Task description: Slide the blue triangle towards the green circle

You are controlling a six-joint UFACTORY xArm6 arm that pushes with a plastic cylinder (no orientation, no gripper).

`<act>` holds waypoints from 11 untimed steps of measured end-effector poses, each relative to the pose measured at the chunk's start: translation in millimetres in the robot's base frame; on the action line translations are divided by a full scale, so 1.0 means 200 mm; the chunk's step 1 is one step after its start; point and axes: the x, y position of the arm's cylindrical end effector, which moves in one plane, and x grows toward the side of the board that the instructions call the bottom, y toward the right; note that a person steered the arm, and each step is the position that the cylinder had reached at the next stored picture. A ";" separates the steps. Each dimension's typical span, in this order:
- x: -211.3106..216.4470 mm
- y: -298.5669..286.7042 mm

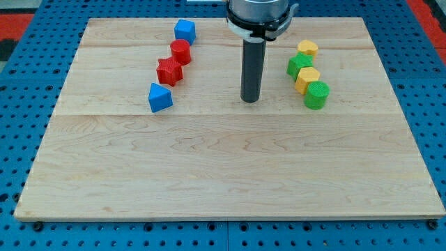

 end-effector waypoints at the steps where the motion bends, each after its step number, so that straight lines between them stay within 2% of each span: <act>1: 0.00 0.00; 2: 0.00 0.00; 4: 0.17 0.17; 6: 0.17 0.28; 10: 0.18 0.30; 11: 0.28 0.30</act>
